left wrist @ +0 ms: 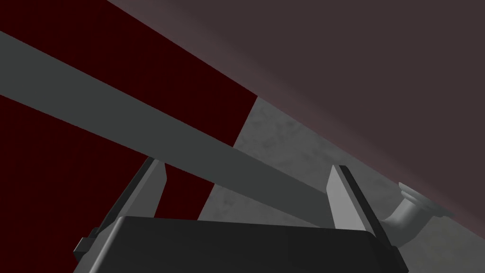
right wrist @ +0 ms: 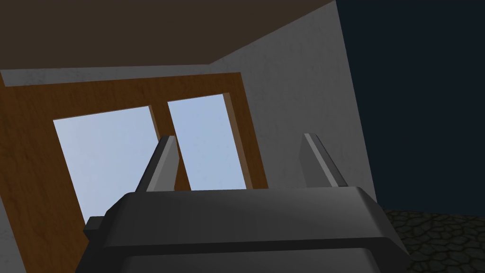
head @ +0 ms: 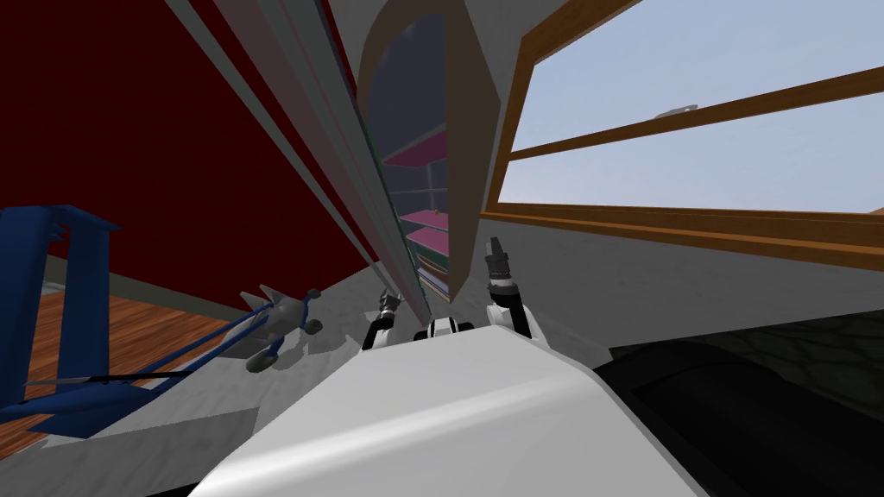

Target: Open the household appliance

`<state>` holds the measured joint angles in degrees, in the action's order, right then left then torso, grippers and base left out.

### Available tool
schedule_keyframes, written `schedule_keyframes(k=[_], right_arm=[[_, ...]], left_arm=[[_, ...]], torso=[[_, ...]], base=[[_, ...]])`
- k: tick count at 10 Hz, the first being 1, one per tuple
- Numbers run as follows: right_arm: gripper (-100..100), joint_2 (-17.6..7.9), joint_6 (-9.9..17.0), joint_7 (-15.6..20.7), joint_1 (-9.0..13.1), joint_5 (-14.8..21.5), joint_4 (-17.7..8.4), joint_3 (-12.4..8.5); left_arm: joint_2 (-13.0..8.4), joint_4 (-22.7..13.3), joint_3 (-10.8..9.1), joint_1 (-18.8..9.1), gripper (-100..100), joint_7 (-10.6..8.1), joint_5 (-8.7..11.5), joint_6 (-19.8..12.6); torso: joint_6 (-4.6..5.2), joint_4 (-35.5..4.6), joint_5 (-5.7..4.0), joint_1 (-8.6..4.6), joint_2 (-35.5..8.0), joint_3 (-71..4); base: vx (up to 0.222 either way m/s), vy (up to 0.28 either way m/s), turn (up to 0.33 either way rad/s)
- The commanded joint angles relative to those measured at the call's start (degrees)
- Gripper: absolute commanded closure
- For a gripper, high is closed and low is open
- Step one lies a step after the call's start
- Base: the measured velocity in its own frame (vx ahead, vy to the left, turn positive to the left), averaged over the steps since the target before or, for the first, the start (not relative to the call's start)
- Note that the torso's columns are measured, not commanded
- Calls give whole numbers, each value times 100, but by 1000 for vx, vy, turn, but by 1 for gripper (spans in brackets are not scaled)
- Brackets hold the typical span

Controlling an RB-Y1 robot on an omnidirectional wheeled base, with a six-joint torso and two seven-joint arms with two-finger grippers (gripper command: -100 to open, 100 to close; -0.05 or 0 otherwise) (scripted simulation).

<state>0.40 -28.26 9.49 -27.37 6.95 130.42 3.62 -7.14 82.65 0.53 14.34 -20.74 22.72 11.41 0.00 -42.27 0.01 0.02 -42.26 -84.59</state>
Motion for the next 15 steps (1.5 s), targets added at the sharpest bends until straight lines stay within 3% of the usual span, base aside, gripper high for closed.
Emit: schedule_keyframes(k=[1, 10, 13, 14, 15], right_arm=[[0, 0, 0, 0, 0, 0, 0, 0], [0, 0, 0, 0, 0, 0, 0, 0], [0, 0, 0, 0, -1, 0, 0, 0], [0, 0, 0, 0, 0, 0, 0, 0], [0, 0, 0, 0, 0, 0, 0, 0]], left_arm=[[-18, 32, 18, -58, -100, -6, -10, -326], [-86, 82, 74, -252, -100, -25, -40, -1248], [-56, -28, 72, -277, -100, -18, -46, -1132], [-48, -42, 78, -262, 100, -19, -45, -1121], [-139, 16, 250, -247, 100, -54, -12, -1133]], torso=[[1, 0, 0, -2, -1, 1], [0, -1, 0, 1, -3, 2], [4, 5, 0, -2, 29, -13], [16, 6, 5, 7, 42, -16], [12, 3, 0, 3, 28, -10]], base=[[-9, 30, -9], [-7, 28, -9], [41, 16, -4], [-13, -3, 11], [-51, 203, -141]])
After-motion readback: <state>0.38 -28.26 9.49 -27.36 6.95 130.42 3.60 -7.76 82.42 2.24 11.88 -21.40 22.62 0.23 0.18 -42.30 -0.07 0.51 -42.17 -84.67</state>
